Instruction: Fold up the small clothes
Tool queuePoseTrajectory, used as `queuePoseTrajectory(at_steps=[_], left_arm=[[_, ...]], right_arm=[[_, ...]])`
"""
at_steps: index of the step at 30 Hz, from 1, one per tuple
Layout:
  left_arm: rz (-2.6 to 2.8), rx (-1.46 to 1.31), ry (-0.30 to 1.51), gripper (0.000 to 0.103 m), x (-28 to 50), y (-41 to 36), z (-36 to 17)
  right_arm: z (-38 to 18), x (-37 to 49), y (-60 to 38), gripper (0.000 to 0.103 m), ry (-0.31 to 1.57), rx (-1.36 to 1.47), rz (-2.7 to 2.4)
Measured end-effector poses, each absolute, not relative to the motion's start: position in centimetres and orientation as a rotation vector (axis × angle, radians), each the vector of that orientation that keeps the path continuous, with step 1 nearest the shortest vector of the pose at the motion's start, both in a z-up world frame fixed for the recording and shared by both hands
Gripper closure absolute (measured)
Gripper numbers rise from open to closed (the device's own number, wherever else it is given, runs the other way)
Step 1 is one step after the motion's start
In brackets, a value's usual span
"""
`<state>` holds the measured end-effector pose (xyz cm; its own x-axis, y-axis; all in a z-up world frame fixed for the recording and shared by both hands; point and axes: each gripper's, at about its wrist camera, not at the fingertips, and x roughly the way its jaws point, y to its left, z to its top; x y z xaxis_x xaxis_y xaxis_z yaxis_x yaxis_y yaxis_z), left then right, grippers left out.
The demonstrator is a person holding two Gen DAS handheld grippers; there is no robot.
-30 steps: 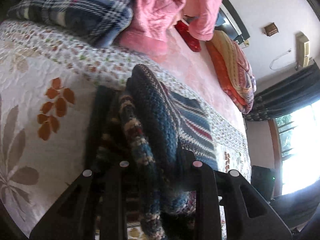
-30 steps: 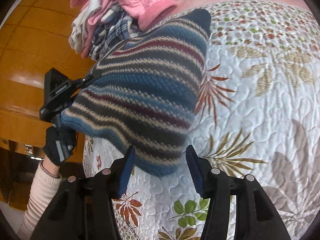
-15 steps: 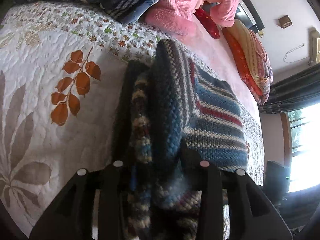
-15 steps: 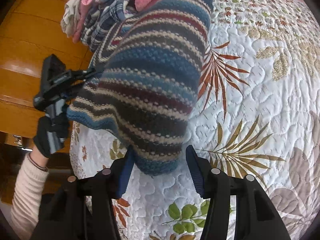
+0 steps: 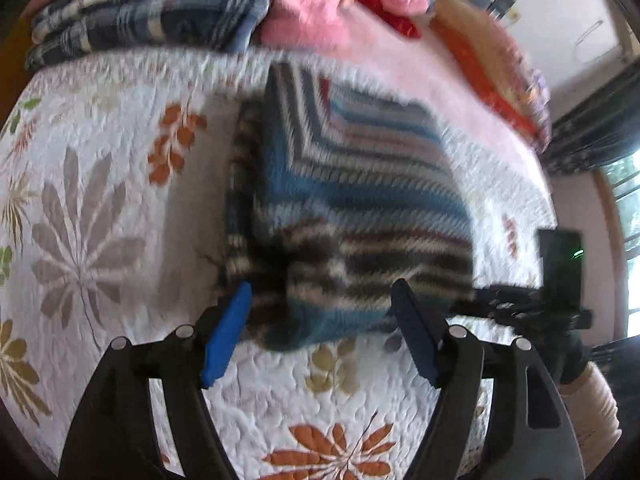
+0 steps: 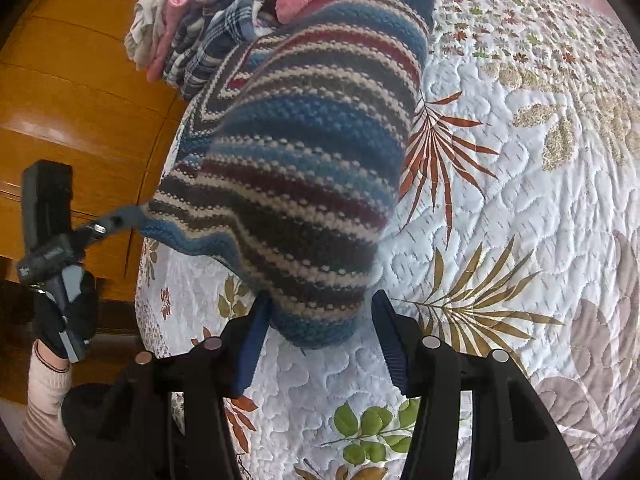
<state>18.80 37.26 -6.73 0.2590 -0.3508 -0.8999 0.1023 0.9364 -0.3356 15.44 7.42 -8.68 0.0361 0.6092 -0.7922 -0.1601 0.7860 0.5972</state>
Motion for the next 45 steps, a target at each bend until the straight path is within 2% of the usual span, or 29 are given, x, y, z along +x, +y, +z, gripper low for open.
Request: queuePoseTrajectory(at_steps=[1,2,4,7,11,18,28,32,33,36,38,41,45], left_arm=[[-0.294,-0.231,1.292,0.035,19.1,37.4,-7.6],[-0.289,-0.242,1.300,0.054,19.2,37.6,-8.1],[-0.315,-0.329,1.310,0.085,19.6,38.7,-8.7],[-0.351,-0.456,1.259,0.088,19.6,41.0,-7.7],[-0.368,-0.453,1.243,0.090,19.0,43.0,-7.3],[-0.311,-0.342,1.334,0.090,19.1,42.7,-11.2],[-0.302,-0.316,1.334,0.083,19.3,42.6,-11.8],[-0.302,-0.316,1.334,0.079,19.2,42.2,-12.1],[-0.308,-0.325,1.335,0.078,19.1,42.4,-12.1],[-0.347,-0.374,1.345,0.061,19.3,42.4,-11.5],[-0.386,-0.409,1.334,0.038,19.4,42.6,-10.5],[-0.421,-0.453,1.267,0.032,19.5,43.7,-8.4],[-0.378,-0.486,1.201,0.025,20.2,45.4,-6.7]], right_arm=[[-8.6,15.4,7.4,0.049,1.420,0.391,0.615],[-8.6,15.5,7.5,0.049,1.420,0.388,0.615],[-8.7,15.4,7.4,0.049,1.420,0.386,0.617],[-8.7,15.4,7.5,0.049,1.419,0.385,0.619],[-8.5,15.4,7.6,0.049,1.415,0.384,0.628],[-8.9,15.3,8.4,0.049,1.425,0.374,0.631],[-10.4,14.0,9.5,0.072,1.460,0.286,0.587],[-10.7,13.7,9.7,0.073,1.461,0.282,0.580],[-10.7,13.7,9.7,0.072,1.461,0.281,0.587],[-10.3,13.7,9.5,0.062,1.468,0.285,0.617],[-9.5,14.1,9.3,0.056,1.471,0.294,0.637],[-7.9,14.2,9.1,0.040,1.439,0.291,0.661],[-6.1,14.9,8.2,0.033,1.393,0.341,0.662]])
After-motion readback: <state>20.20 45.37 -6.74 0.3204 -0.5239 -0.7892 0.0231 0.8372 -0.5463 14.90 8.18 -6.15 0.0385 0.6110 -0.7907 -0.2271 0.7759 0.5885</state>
